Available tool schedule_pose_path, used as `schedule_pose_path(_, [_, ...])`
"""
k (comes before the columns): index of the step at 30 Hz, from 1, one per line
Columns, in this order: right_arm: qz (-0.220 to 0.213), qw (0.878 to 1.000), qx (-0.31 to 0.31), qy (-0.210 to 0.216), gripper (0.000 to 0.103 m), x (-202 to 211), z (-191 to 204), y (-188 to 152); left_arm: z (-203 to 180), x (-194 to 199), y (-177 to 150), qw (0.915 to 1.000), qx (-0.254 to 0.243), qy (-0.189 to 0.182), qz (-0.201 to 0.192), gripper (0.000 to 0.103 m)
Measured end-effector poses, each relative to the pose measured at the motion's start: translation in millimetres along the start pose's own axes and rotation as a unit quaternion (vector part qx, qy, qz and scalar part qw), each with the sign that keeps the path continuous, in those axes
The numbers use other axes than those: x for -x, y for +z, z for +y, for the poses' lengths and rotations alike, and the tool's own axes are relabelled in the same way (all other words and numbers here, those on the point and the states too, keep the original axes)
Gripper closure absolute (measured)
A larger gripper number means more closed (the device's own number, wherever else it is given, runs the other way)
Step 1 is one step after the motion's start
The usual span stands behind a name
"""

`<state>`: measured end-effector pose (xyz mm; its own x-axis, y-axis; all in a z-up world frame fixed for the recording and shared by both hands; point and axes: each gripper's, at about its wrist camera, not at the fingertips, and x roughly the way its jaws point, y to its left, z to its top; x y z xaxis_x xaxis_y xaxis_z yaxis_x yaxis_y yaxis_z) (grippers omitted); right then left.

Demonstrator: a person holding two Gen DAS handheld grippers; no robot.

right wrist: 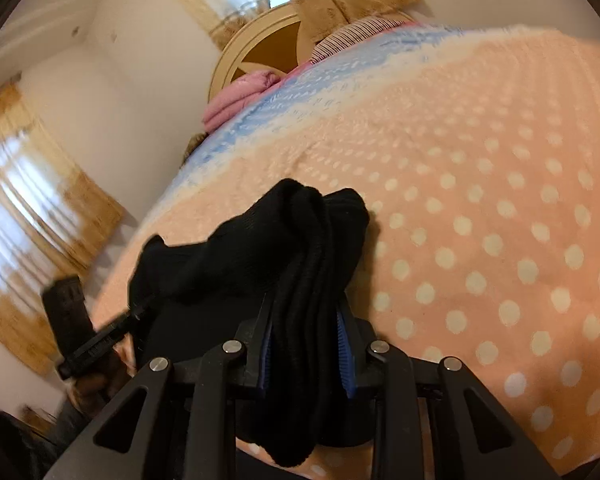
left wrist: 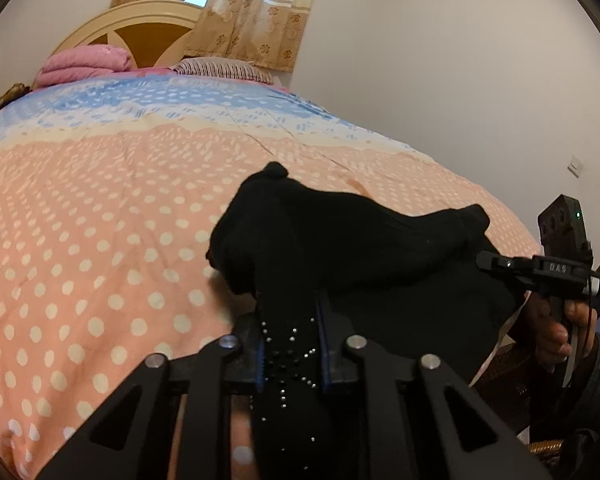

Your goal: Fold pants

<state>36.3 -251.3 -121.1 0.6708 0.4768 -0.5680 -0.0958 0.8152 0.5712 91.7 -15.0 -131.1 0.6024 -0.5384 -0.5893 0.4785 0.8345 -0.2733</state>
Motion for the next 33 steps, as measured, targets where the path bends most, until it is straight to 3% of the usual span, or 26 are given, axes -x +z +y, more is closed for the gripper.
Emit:
schedule_pose_path(17, [-0.011, 0.998, 0.050, 0.024, 0.076, 16.2, 41.3, 27.4, 1.9, 27.6, 15.4, 0.9993, -0.004, 0.002, -0.036, 0.089])
schedule_pose_path(24, [0.006, 0.996, 0.081, 0.044, 0.076, -21.4, 74.8, 59.2, 27.6, 48.2, 26.5, 0.9979, 0.009, 0.023, -0.060, 0.089])
schedule_pose_path(33, [0.040, 0.986, 0.139, 0.082, 0.076, -104.9, 148.1, 90.5, 88.0, 88.6, 39.2, 0.9907, 0.037, 0.091, -0.094, 0.089])
